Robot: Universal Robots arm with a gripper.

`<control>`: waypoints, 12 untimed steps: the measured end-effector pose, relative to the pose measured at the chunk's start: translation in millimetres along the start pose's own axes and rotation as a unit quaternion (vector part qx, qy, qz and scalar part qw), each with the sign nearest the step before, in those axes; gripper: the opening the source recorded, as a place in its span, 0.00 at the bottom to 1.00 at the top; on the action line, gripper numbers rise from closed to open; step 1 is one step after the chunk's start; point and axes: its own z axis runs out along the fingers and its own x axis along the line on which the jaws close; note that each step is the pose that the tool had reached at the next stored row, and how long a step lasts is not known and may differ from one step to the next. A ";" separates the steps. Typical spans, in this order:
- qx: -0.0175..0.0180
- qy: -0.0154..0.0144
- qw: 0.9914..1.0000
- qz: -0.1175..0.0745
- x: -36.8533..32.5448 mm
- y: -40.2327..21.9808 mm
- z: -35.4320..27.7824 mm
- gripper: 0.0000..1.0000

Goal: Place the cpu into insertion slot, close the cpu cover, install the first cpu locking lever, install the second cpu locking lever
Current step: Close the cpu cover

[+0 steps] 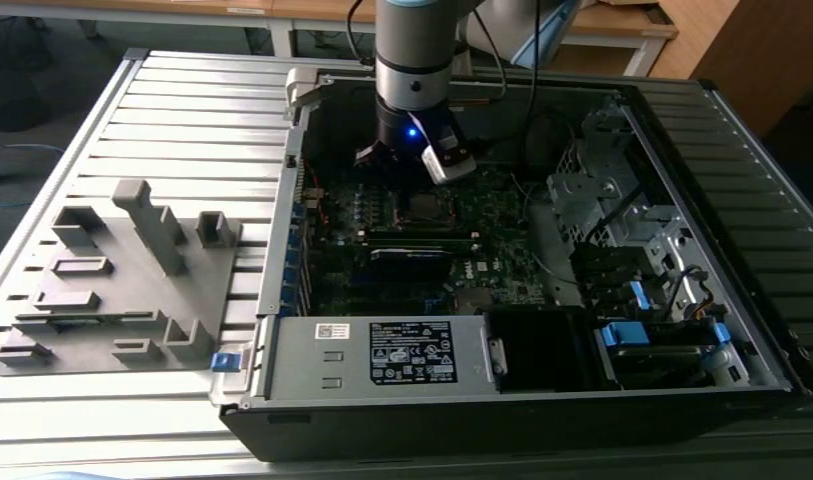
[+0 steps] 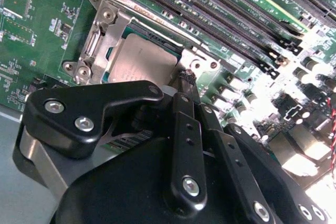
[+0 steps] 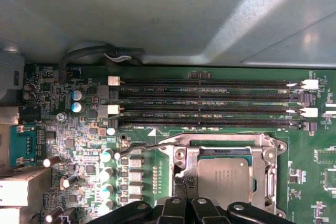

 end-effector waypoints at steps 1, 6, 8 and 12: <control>0.000 0.000 1.000 0.000 0.0 0.0 0.1 0.11; 0.000 -0.001 1.000 0.000 1.1 0.1 0.1 0.11; 0.000 -0.002 1.000 0.000 2.8 0.0 0.0 0.11; 0.000 -0.003 1.000 0.000 4.2 0.1 0.0 0.11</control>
